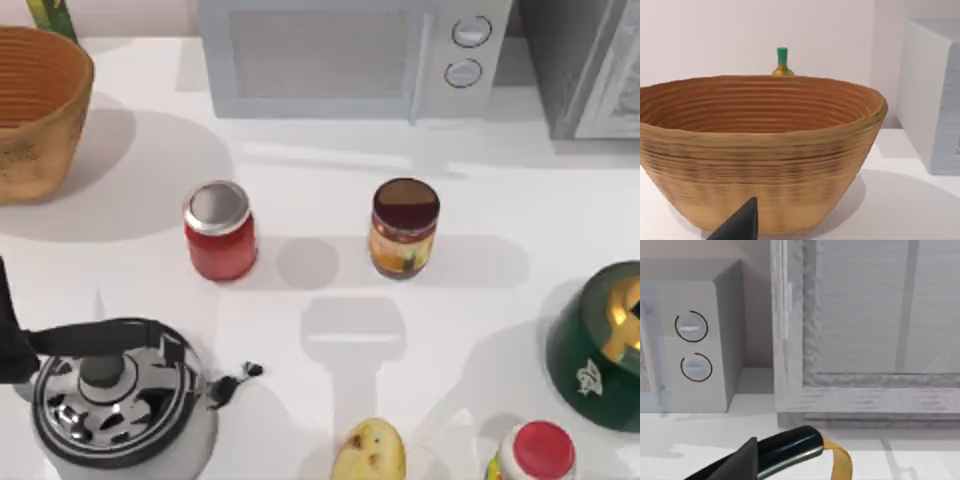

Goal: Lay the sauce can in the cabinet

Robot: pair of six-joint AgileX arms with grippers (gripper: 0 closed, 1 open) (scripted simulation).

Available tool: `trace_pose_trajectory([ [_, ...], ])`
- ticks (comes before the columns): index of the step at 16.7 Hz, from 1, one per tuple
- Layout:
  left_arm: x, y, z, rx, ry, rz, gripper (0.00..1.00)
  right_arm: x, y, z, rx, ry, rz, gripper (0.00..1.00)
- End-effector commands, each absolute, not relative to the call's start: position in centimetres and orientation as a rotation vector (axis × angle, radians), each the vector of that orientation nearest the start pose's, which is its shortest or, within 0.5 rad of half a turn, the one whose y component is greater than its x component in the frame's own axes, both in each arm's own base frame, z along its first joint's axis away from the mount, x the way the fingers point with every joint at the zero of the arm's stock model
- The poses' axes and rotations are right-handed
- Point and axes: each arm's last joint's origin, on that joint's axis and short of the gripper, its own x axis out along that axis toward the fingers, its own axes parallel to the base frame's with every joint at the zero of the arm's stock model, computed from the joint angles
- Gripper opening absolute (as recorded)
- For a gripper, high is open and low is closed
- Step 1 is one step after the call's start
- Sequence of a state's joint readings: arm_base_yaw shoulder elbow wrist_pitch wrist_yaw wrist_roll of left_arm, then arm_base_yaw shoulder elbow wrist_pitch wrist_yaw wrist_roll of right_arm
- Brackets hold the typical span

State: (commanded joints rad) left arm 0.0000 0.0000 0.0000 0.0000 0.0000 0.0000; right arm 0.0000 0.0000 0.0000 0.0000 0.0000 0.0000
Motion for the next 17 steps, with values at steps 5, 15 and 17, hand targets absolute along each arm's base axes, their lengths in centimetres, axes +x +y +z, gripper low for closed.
trace_pose_trajectory([
  [5,10.6,-0.1,16.0,0.0,0.0,0.0,1.0,10.6,-0.2,17.3,-0.027,0.005,0.016,1.0],
  [15,10.6,-0.1,16.0,0.0,0.0,0.0,1.0,18.7,1.2,33.2,-0.334,-0.024,0.442,1.0],
  [17,10.6,-0.1,16.0,0.0,0.0,0.0,1.0,22.0,1.6,34.8,-0.387,-0.028,0.54,1.0],
])
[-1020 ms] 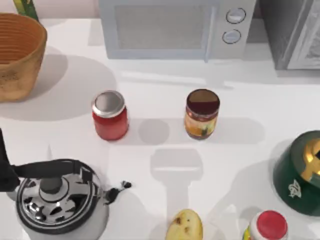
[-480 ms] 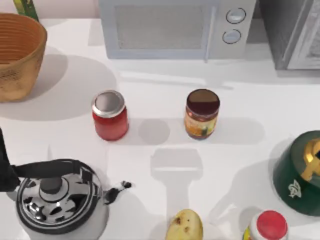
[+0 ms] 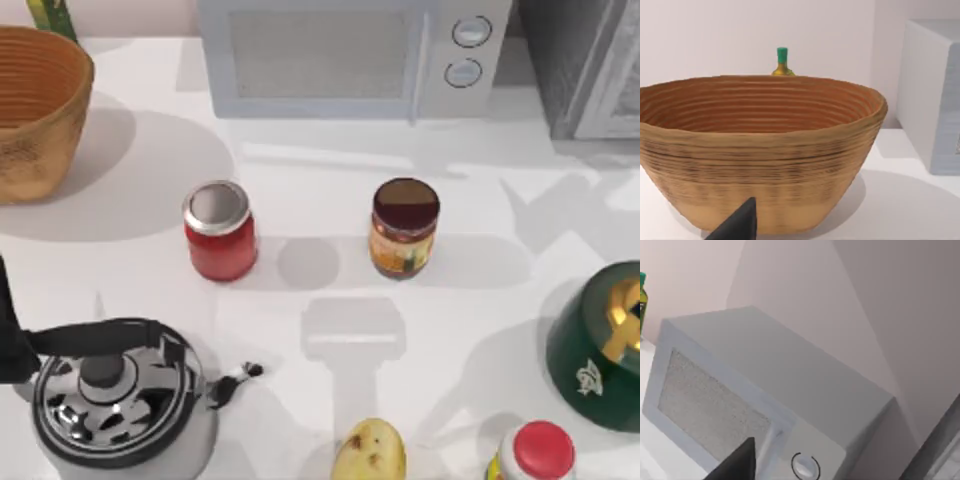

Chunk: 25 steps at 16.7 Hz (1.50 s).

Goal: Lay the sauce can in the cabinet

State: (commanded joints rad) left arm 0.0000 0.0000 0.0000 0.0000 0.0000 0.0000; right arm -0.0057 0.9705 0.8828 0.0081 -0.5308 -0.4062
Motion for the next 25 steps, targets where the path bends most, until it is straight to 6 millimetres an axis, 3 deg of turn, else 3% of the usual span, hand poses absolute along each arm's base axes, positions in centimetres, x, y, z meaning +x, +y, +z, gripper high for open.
trace_pose_trajectory([
  [3,10.6,-0.1,16.0,0.0,0.0,0.0,1.0,26.0,2.2,35.7,-0.464,-0.056,0.686,1.0],
  [6,10.6,-0.1,16.0,0.0,0.0,0.0,1.0,30.5,2.9,33.6,-0.502,-0.036,0.834,1.0],
  [9,10.6,-0.1,16.0,0.0,0.0,0.0,1.0,36.2,3.6,28.2,-0.483,0.038,1.004,1.0],
  [12,10.6,-0.1,16.0,0.0,0.0,0.0,1.0,40.5,4.6,20.2,-0.41,0.109,1.198,1.0],
  [15,10.6,-0.1,16.0,0.0,0.0,0.0,1.0,41.5,6.1,12.3,-0.302,0.154,1.377,1.0],
  [18,10.6,-0.1,16.0,0.0,0.0,0.0,1.0,40.9,7.4,7.0,-0.207,0.161,1.503,1.0],
  [21,10.6,-0.1,16.0,0.0,0.0,0.0,1.0,40.1,7.7,4.4,-0.158,0.158,1.553,1.0],
  [25,10.6,-0.1,16.0,0.0,0.0,0.0,1.0,40.0,7.7,4.3,-0.156,0.157,1.555,1.0],
])
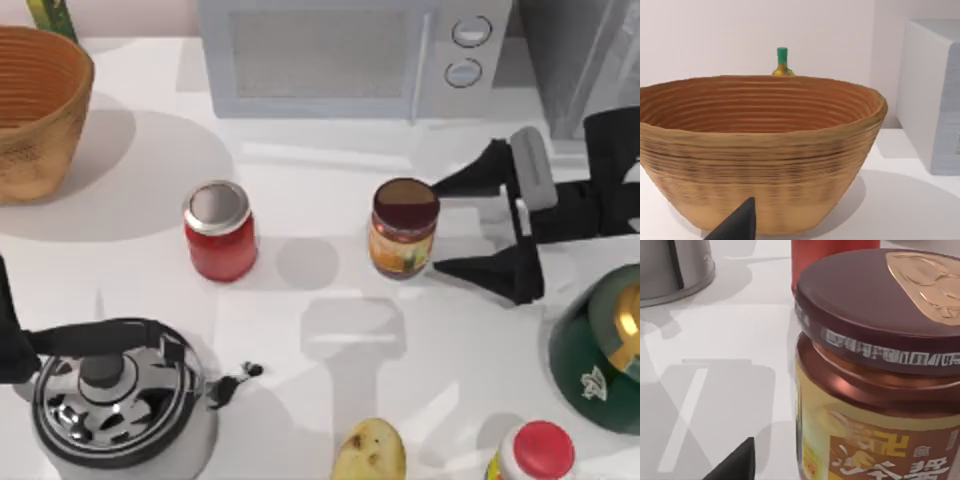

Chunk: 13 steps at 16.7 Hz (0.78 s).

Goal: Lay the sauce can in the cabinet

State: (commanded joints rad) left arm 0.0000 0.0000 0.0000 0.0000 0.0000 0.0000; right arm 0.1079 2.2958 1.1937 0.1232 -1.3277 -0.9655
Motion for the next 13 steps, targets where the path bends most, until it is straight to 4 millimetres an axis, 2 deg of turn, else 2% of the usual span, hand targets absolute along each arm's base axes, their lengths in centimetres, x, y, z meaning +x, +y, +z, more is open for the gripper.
trace_pose_trajectory([
  [2,10.6,-0.1,16.0,0.0,0.0,0.0,1.0,40.1,7.5,4.4,-0.156,0.159,1.549,1.0],
  [5,10.6,-0.1,16.0,0.0,0.0,0.0,1.0,41.0,8.3,4.9,-0.156,0.156,1.552,1.0],
  [9,10.6,-0.1,16.0,0.0,0.0,0.0,1.0,42.1,10.7,5.3,-0.158,0.156,1.555,1.0],
  [13,10.6,-0.1,16.0,0.0,0.0,0.0,1.0,41.7,12.9,4.6,-0.159,0.157,1.558,1.0],
])
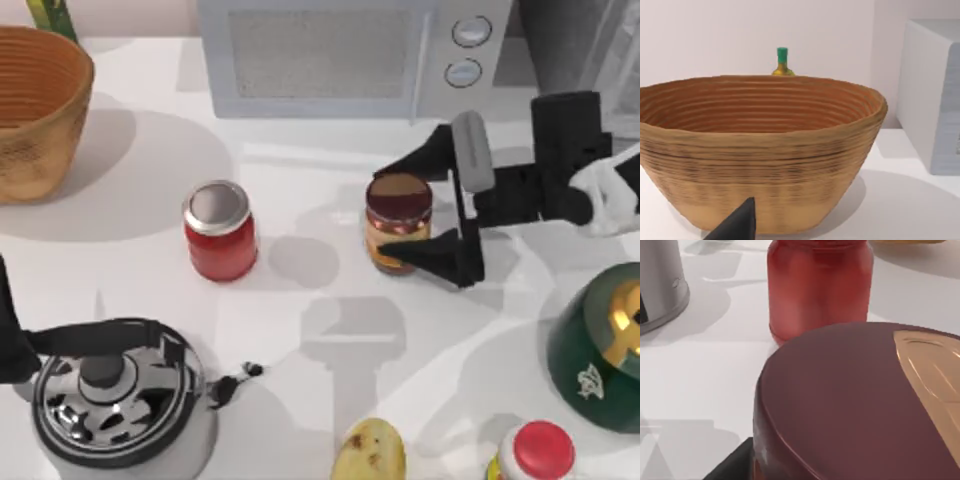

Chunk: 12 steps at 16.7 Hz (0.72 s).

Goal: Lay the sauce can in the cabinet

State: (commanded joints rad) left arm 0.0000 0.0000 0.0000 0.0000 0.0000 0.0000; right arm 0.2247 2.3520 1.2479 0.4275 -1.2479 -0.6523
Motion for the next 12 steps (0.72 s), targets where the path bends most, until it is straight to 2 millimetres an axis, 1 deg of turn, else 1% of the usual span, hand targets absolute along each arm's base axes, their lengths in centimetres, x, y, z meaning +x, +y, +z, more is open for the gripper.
trace_pose_trajectory([
  [2,10.6,-0.1,16.0,0.0,0.0,0.0,1.0,41.0,13.5,4.0,-0.159,0.157,1.558,1.0],
  [5,10.6,-0.1,16.0,0.0,0.0,0.0,1.0,40.2,13.6,3.2,-0.157,0.157,1.555,1.0],
  [10,10.6,-0.1,16.0,0.0,0.0,0.0,1.0,40.1,13.5,3.1,-0.156,0.157,1.555,1.0],
  [12,10.6,-0.1,16.0,0.0,0.0,0.0,1.0,40.1,13.5,3.1,-0.156,0.157,1.555,0.85],
])
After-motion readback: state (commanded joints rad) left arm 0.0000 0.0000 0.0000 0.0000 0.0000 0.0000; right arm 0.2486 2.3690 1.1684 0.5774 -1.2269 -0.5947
